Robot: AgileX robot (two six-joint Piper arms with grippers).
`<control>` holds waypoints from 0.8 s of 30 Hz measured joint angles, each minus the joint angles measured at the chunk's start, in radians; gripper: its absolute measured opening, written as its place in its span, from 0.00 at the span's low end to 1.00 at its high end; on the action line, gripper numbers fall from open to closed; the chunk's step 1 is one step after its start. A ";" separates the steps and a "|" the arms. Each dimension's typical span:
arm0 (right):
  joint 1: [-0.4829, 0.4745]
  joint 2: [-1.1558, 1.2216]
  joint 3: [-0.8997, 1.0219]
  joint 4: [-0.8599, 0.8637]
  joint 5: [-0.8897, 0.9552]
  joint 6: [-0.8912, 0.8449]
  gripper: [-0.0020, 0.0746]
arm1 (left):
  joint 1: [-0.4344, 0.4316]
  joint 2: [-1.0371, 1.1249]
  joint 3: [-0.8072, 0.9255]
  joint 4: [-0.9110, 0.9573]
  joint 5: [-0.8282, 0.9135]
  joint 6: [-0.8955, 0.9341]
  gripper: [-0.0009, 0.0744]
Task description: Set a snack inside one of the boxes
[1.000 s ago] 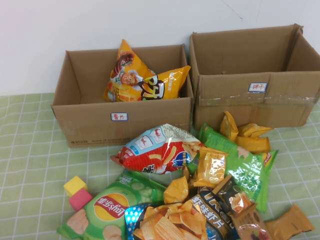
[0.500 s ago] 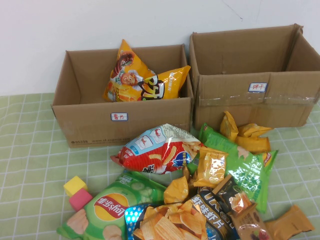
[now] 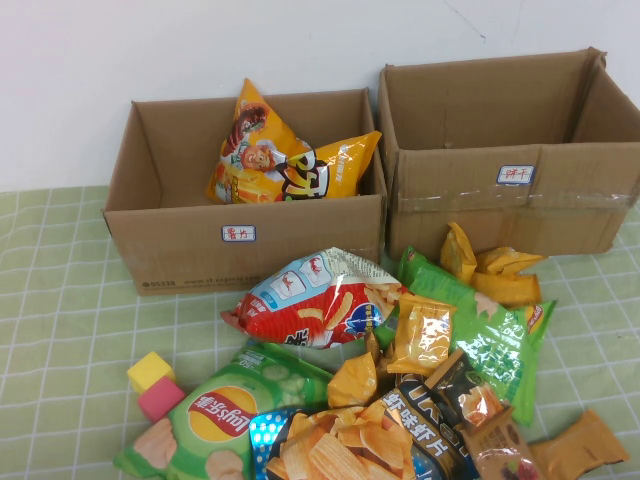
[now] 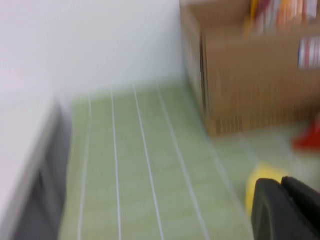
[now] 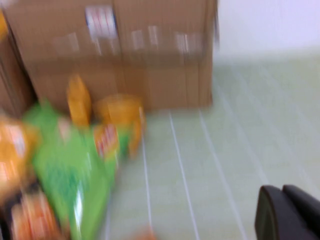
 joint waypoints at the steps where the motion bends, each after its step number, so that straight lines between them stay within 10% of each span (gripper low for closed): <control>1: 0.000 0.000 0.000 0.000 -0.047 0.000 0.02 | 0.000 0.000 0.000 0.000 -0.060 0.000 0.01; 15: 0.000 -0.001 0.000 0.016 -0.975 0.004 0.02 | 0.000 0.000 0.000 0.000 -0.643 0.000 0.01; 24: 0.000 -0.006 0.000 0.083 -1.206 0.006 0.02 | 0.000 0.000 -0.002 -0.057 -0.715 -0.002 0.01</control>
